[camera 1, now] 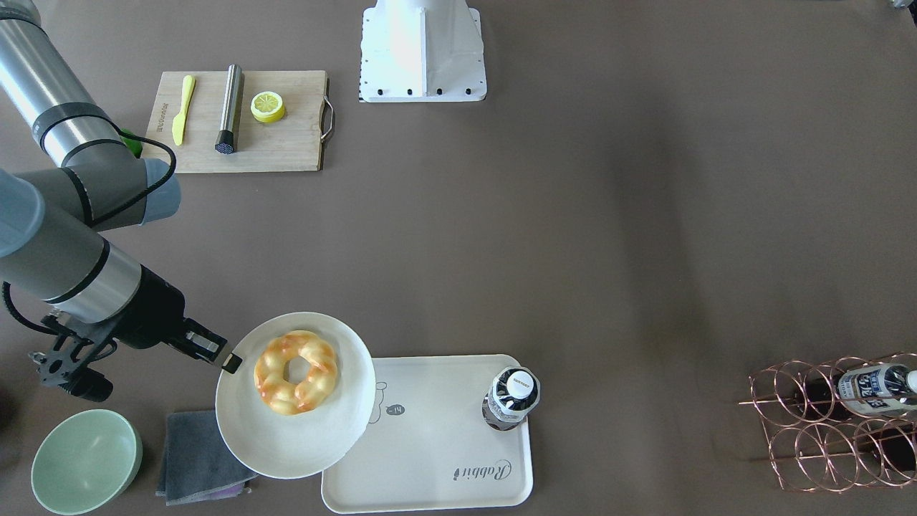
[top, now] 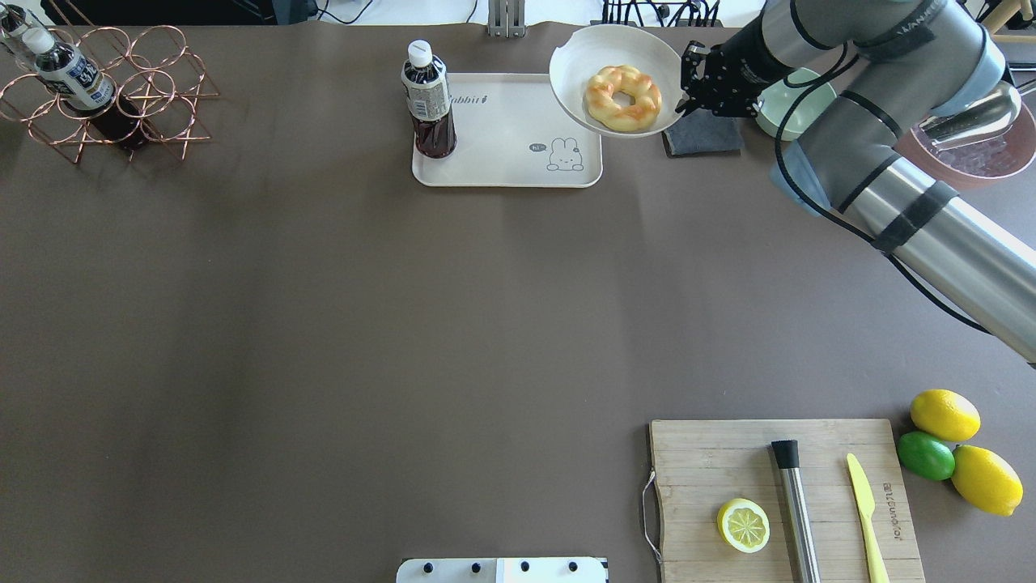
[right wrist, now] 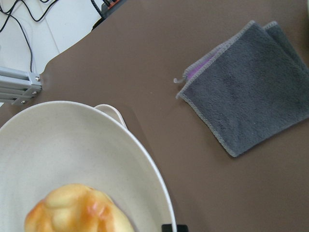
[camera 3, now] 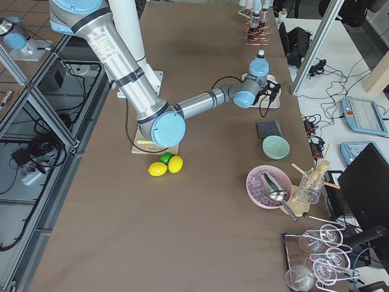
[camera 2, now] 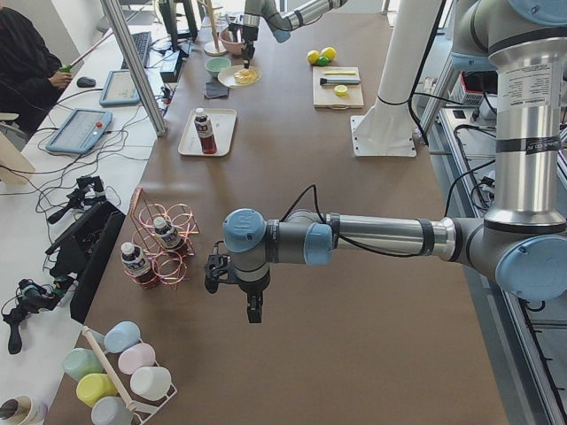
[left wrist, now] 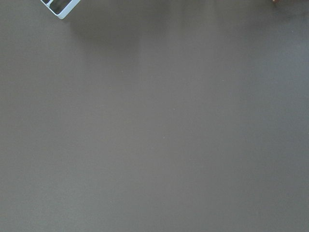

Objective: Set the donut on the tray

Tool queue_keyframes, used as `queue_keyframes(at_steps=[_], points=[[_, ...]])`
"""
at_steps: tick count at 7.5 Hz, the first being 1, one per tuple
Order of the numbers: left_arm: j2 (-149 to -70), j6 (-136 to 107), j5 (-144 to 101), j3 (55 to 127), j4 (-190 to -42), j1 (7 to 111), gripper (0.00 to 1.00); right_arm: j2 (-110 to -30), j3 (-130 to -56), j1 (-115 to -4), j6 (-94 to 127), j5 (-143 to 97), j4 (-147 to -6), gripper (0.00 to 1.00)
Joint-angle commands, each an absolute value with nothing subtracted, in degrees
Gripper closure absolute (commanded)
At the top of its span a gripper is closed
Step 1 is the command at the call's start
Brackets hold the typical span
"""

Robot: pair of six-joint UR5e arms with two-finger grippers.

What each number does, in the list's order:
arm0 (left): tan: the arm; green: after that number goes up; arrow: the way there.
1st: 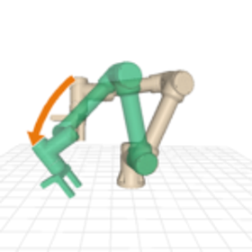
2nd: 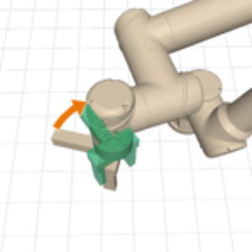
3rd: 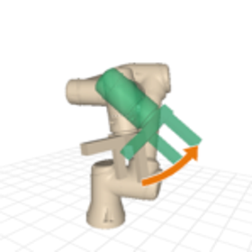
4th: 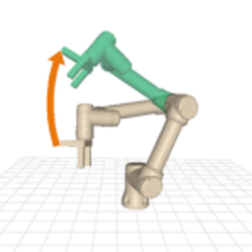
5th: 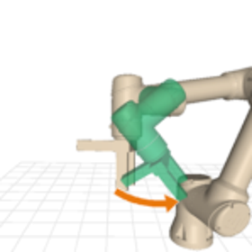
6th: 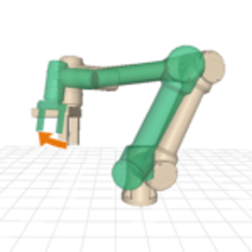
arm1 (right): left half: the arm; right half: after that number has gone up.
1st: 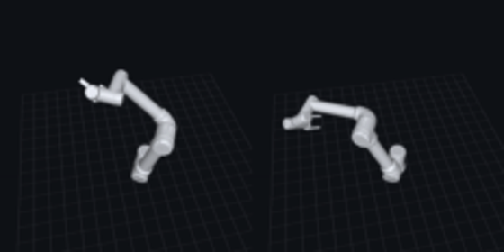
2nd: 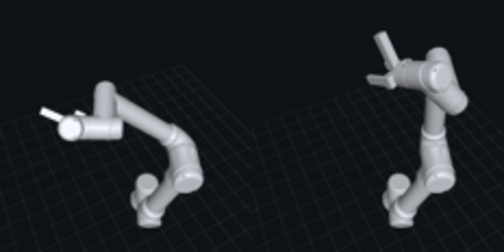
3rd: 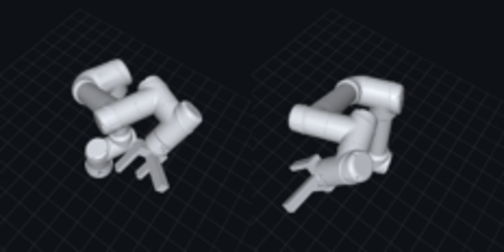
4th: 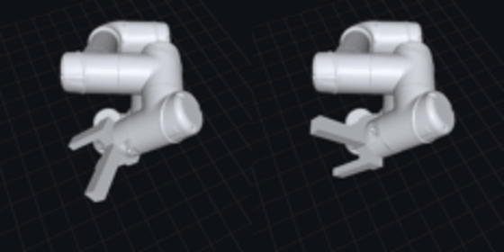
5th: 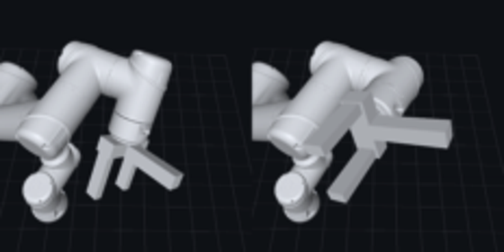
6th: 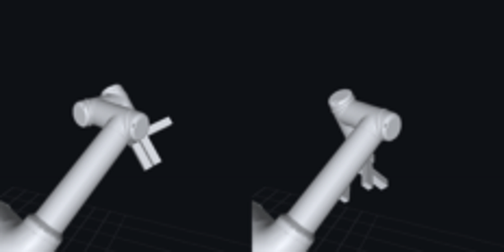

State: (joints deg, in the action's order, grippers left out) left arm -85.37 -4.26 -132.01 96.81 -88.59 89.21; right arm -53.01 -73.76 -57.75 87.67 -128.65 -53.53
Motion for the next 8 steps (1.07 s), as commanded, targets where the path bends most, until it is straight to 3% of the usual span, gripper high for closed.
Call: queue_keyframes(at_steps=[1,8], points=[[-85.4,-4.3,-132.0,96.8,-88.6,89.2,0.02,-42.7,-65.1,-53.1,92.4,-120.3,-58.9,1.00],[-85.9,-4.2,-131.9,96.5,-88.6,89.1,0.02,-37.1,-54.0,-46.3,100.4,-112.1,-54.3,1.00]])
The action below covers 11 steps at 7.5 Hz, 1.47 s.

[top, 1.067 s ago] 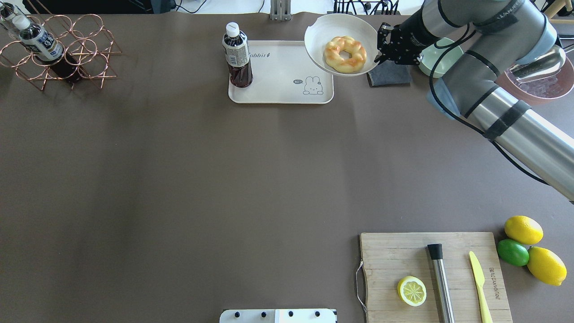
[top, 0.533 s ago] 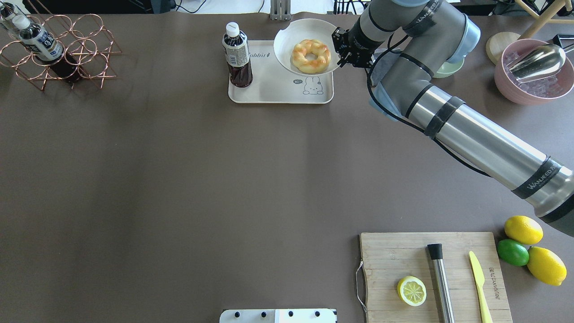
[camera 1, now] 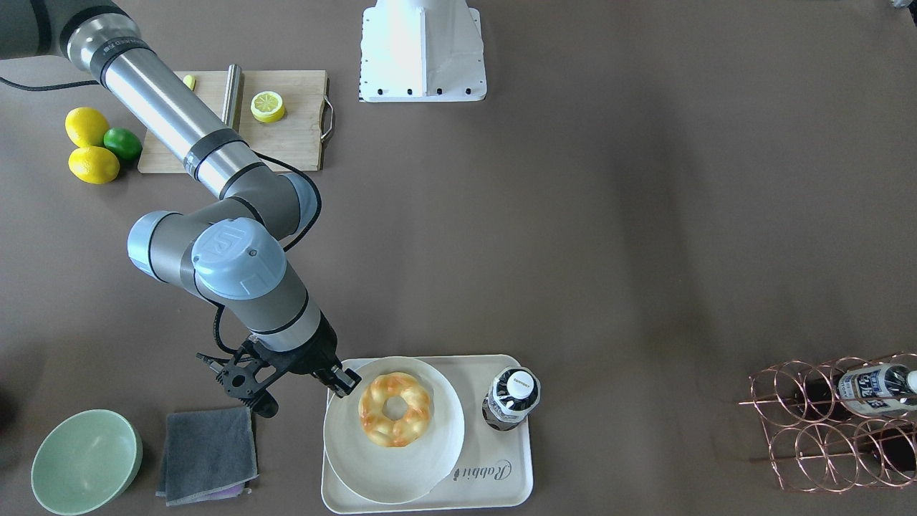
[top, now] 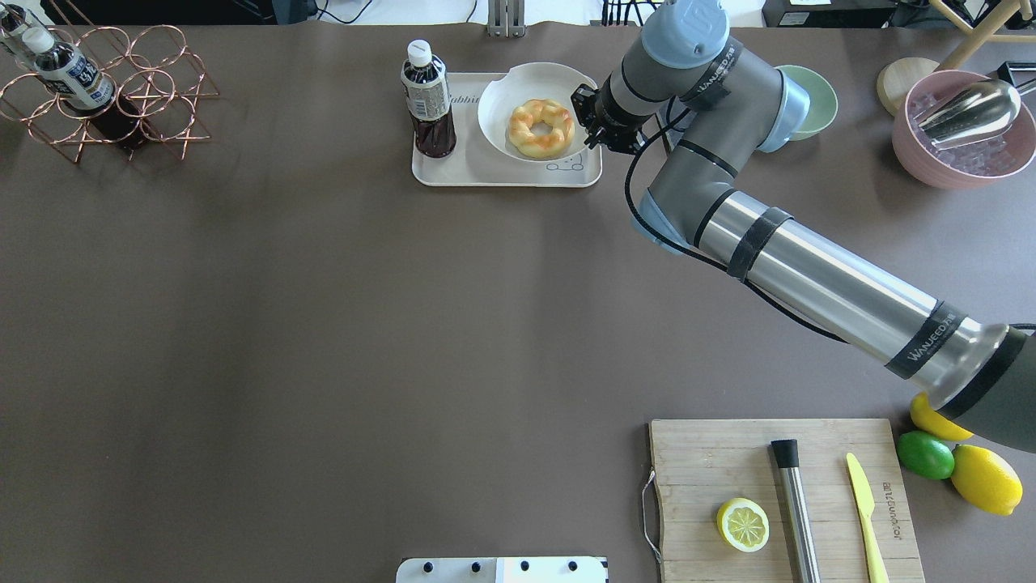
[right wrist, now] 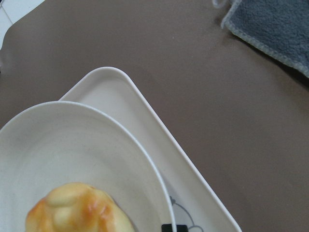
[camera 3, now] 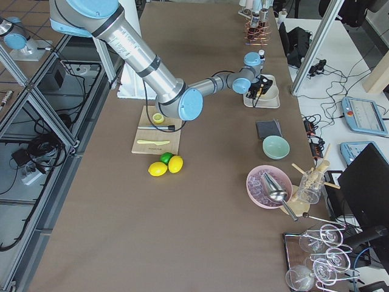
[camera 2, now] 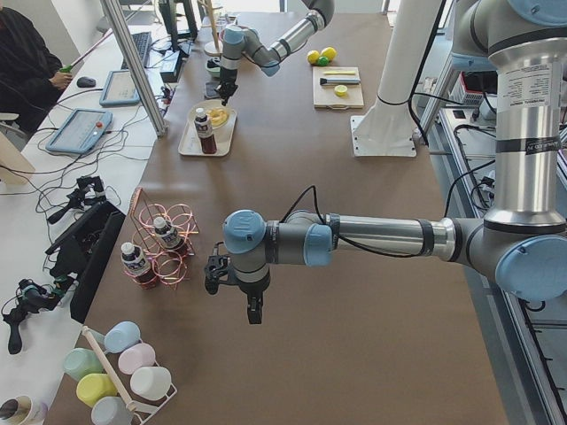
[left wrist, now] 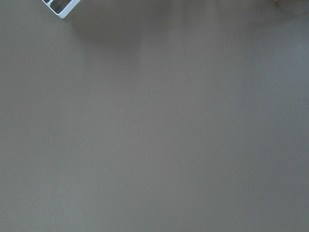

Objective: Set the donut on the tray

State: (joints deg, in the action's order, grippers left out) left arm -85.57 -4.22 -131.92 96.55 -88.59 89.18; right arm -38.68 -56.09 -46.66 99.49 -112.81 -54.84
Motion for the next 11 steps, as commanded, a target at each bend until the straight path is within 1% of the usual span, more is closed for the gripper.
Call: queue_keyframes(at_steps=[1,2,3,7,8,9,11], points=[[-86.3,-4.2,-131.9,96.2,-88.5,89.1,0.02,-37.1,-53.9,-46.3,100.4,-112.0,-54.2,1.00],[-86.7,-4.2,-131.8,96.2,-88.5,89.1,0.02,-37.1,-53.9,-46.3,100.4,-112.0,-54.2,1.00],[-87.1,-4.2,-131.8,95.7,-88.4,88.9,0.02,-37.2,-53.9,-45.9,100.3,-110.2,-54.1,0.01],[-87.0,-4.2,-131.8,95.8,-88.4,88.9,0.02,-37.3,-54.3,-45.6,100.2,-109.5,-53.4,0.00],[-87.1,-4.2,-131.8,95.7,-88.4,88.9,0.02,-37.3,-55.5,-46.0,100.1,-109.6,-53.5,0.00],[-87.1,-4.2,-131.8,95.7,-88.4,88.9,0.02,-38.0,-60.5,-47.4,99.5,-110.4,-53.8,0.00],[-86.7,-4.2,-131.8,95.8,-88.4,88.9,0.02,-44.3,-73.9,-51.0,98.6,-116.0,-54.1,0.00]])
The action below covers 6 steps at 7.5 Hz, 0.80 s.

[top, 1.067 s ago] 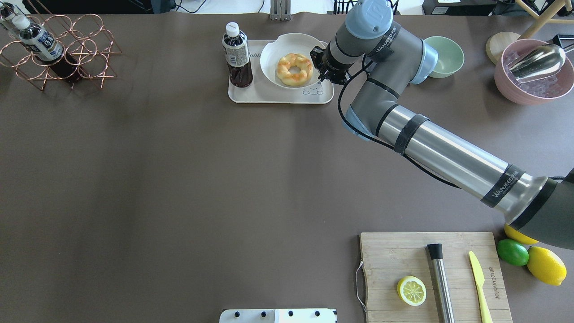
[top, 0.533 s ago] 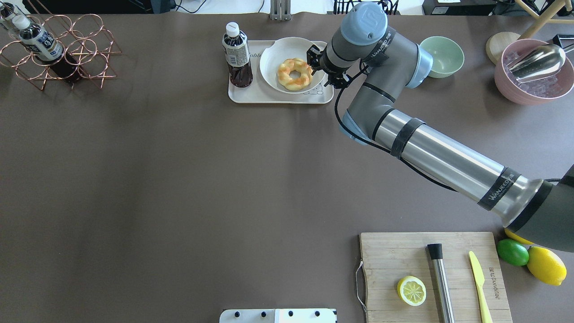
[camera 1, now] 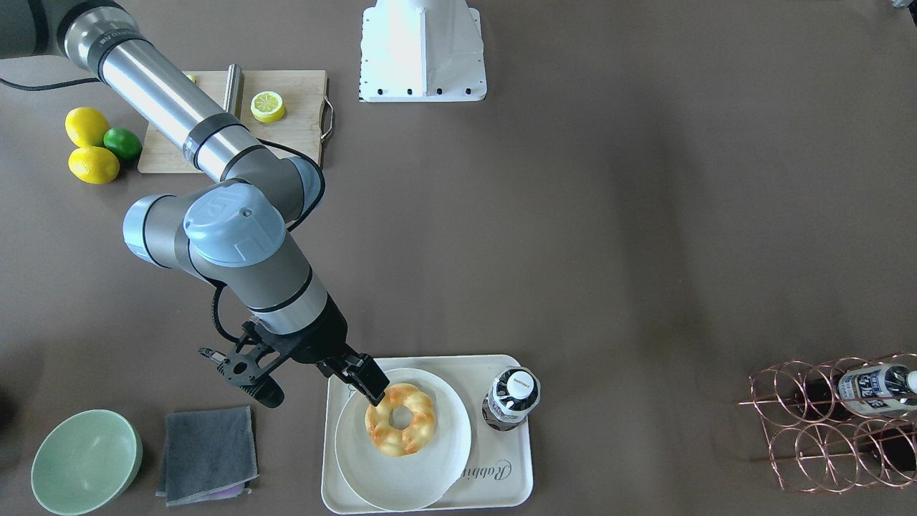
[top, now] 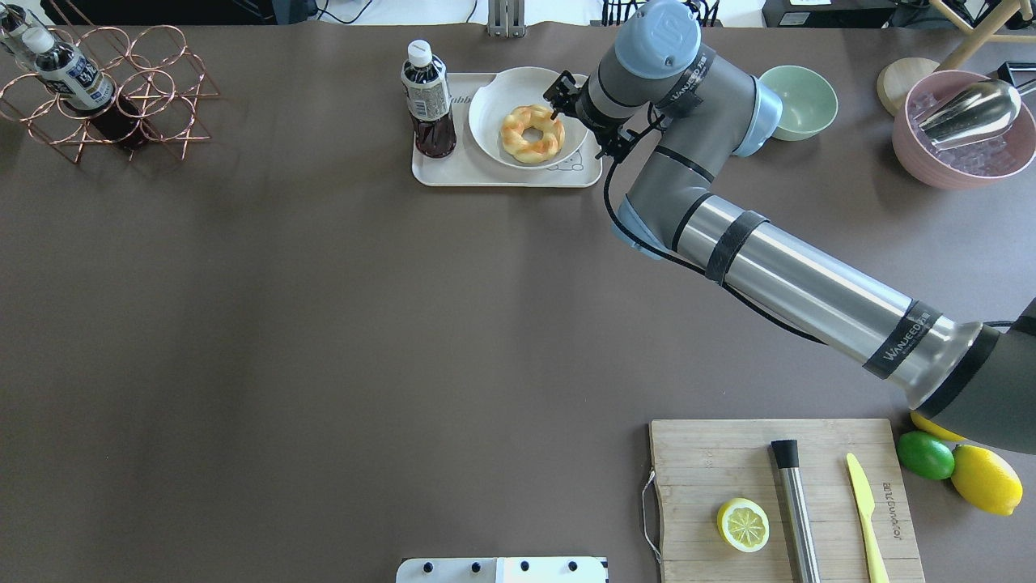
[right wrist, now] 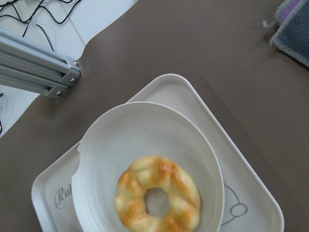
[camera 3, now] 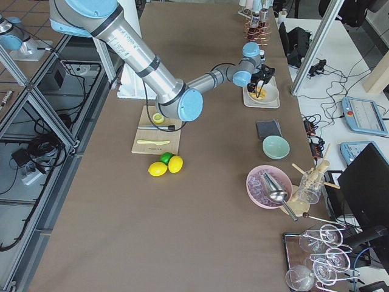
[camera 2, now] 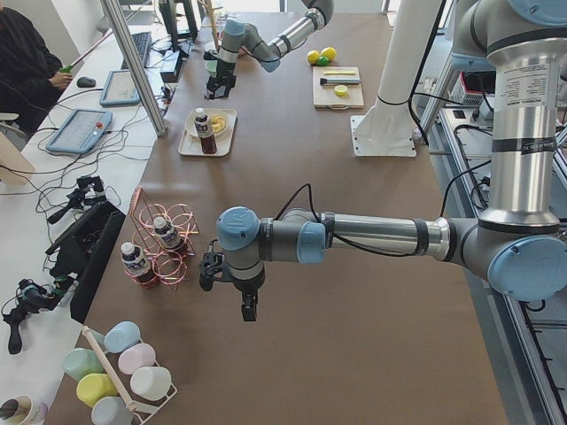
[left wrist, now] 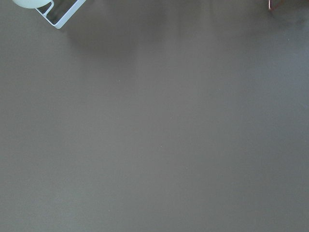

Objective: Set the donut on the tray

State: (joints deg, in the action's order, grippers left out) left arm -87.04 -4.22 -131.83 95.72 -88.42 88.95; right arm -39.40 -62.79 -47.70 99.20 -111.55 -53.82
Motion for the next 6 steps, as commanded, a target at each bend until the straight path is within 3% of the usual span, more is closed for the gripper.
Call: queue_keyframes(at_steps=[1,4,6], points=[[-86.4,-4.2,-131.8,96.0,-88.4,88.9,0.02,-49.0,-80.9,-53.2,98.5,-117.7,-54.1,0.00],[-85.8,-4.0,-131.8,96.2,-88.5,89.0,0.02,-65.3,-101.1,-57.5,90.9,-114.7,-59.9,0.00],[-84.8,-4.0,-131.8,97.1,-88.5,89.0,0.02,-73.0,-107.0,-57.4,75.2,-108.5,-71.0,0.00]])
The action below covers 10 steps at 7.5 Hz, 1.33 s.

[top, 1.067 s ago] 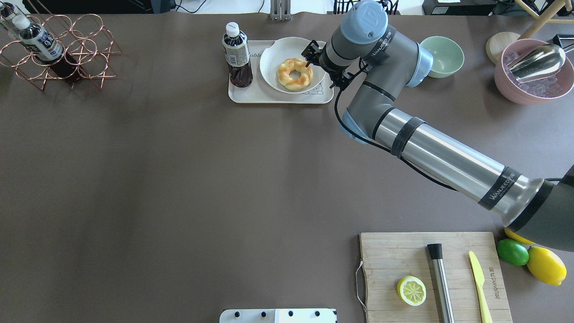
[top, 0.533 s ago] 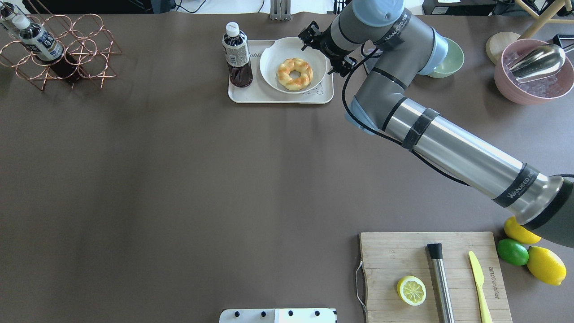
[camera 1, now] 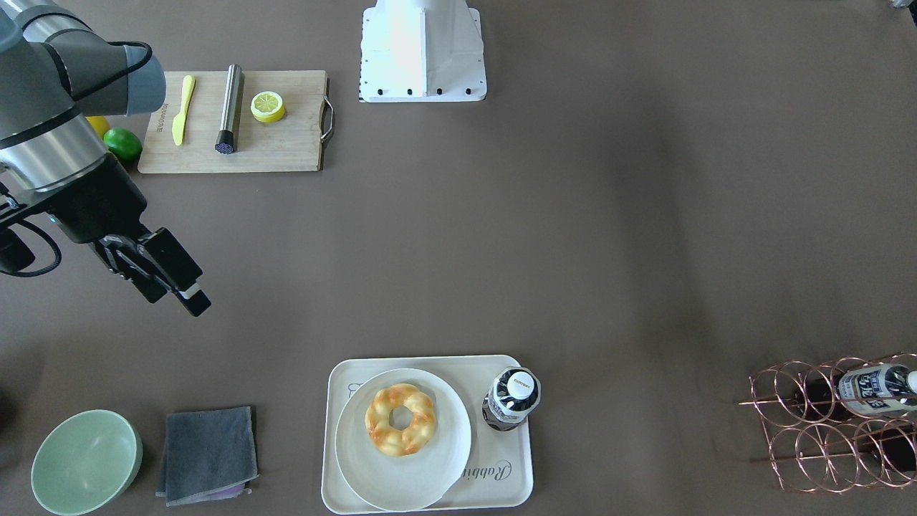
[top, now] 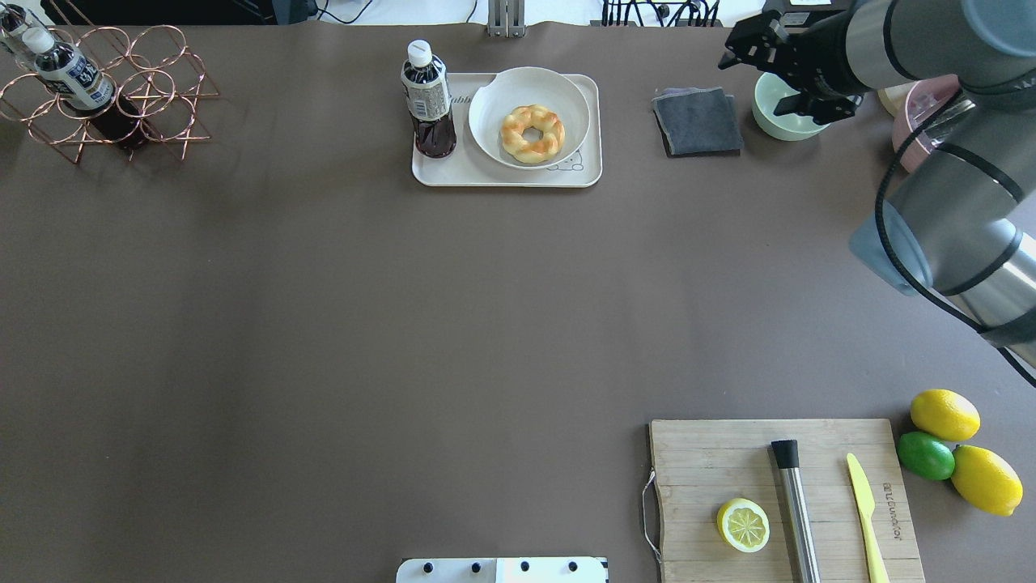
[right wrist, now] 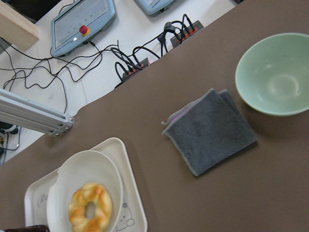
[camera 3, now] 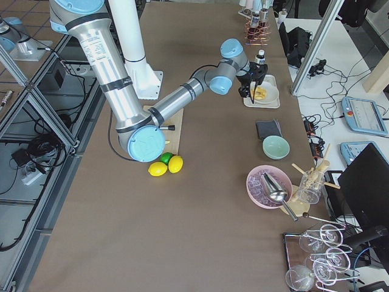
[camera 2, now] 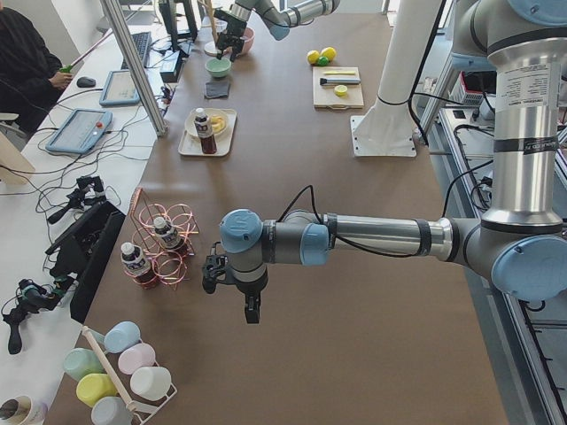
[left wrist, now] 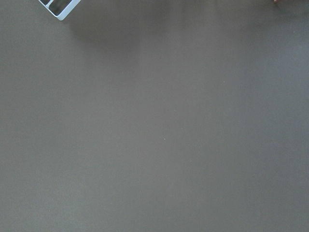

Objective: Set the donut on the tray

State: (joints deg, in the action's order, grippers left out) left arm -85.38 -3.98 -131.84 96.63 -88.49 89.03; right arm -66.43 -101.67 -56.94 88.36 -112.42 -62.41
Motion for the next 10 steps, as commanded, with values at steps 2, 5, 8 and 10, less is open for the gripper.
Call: queue_keyframes(at_steps=[2,5,8,10], points=[[-84.8,-3.9,-131.7,97.1,-88.5,89.0,0.02,-80.0,-107.1,-59.1,55.5,-107.1,-74.2,0.00],[-85.3,-4.0,-131.7,97.1,-88.5,88.9,0.02,-85.2,-105.9,-73.0,21.7,-122.2,-85.6,0.00],[-85.6,-4.0,-131.8,96.9,-88.5,88.9,0.02,-86.1,-103.2,-84.7,1.2,-130.2,-103.5,0.00],[-85.1,-3.9,-131.7,96.9,-88.5,89.0,0.02,-88.9,-99.6,-87.7,-4.7,-133.3,-102.8,0.00]])
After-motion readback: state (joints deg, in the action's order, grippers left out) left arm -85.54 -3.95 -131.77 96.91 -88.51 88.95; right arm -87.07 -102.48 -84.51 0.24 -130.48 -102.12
